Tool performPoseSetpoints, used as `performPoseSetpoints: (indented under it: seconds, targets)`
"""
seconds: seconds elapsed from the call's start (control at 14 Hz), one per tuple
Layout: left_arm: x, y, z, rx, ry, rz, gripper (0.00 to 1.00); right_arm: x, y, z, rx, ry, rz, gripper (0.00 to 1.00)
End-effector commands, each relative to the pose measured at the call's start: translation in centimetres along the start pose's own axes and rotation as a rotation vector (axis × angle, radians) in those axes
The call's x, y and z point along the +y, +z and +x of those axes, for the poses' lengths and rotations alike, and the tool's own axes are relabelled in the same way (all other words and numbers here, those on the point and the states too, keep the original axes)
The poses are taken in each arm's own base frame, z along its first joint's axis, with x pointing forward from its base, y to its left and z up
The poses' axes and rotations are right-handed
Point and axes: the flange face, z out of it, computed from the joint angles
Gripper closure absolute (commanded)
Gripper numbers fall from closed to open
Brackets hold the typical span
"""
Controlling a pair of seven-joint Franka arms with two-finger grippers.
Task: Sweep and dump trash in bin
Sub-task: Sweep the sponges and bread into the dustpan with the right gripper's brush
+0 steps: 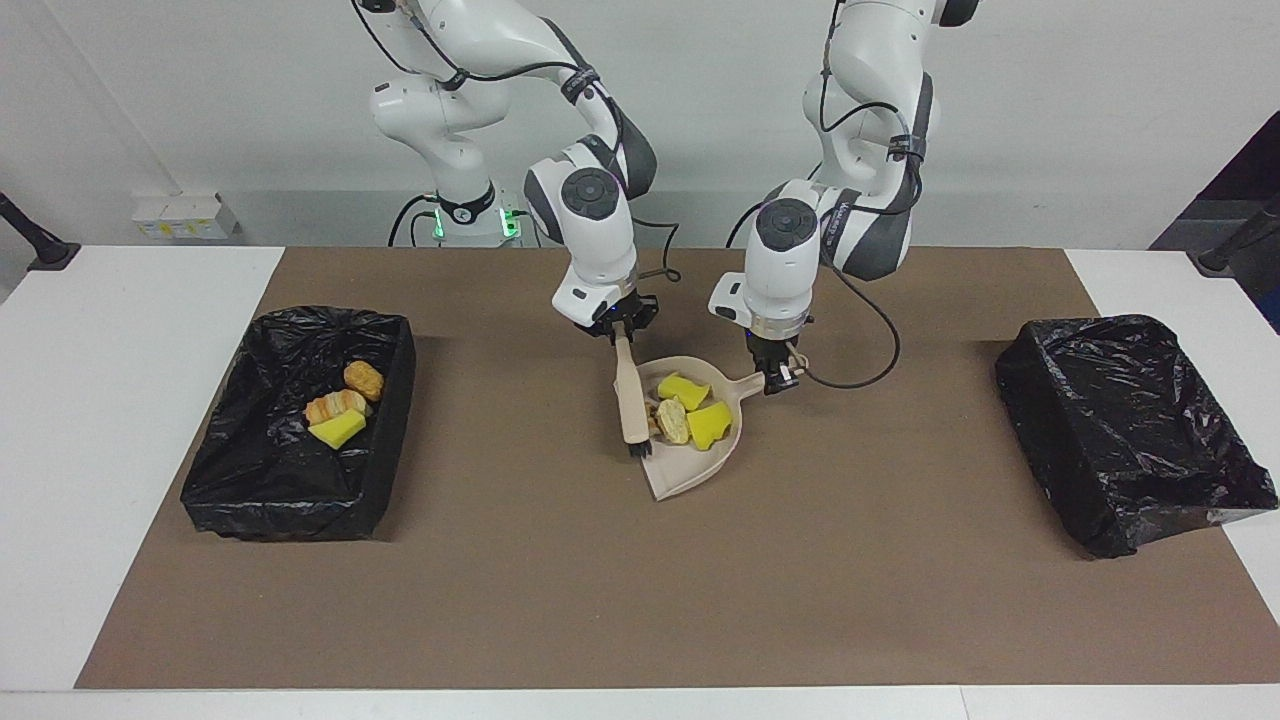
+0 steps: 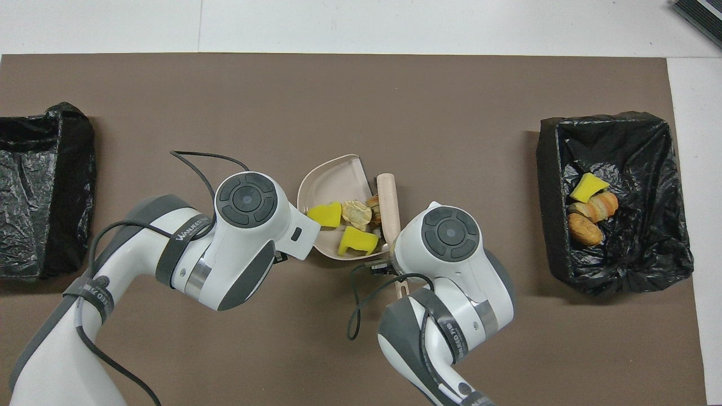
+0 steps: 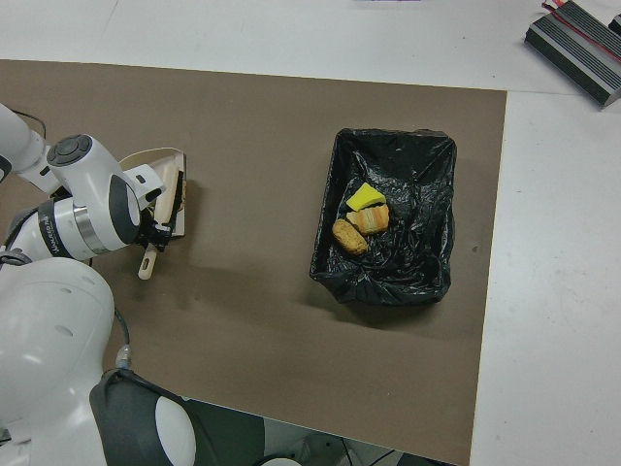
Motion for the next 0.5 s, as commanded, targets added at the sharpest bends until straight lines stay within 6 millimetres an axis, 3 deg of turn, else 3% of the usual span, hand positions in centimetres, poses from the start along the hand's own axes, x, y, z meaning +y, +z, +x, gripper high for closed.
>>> performPoseSetpoints:
  seconds: [0.0,0.43]
  targets:
    - [-0.5,0.7,0.6,0.055,0.070,0.066,1.00,-2.3,-0.5,-0.4,0.009,0.009,0.034,1.00]
    - [-1.6,1.4,-0.3,0.075,0.075,0.062,1.00,-2.8,-1.3,0.0,0.029,0.015,0.030,1.00]
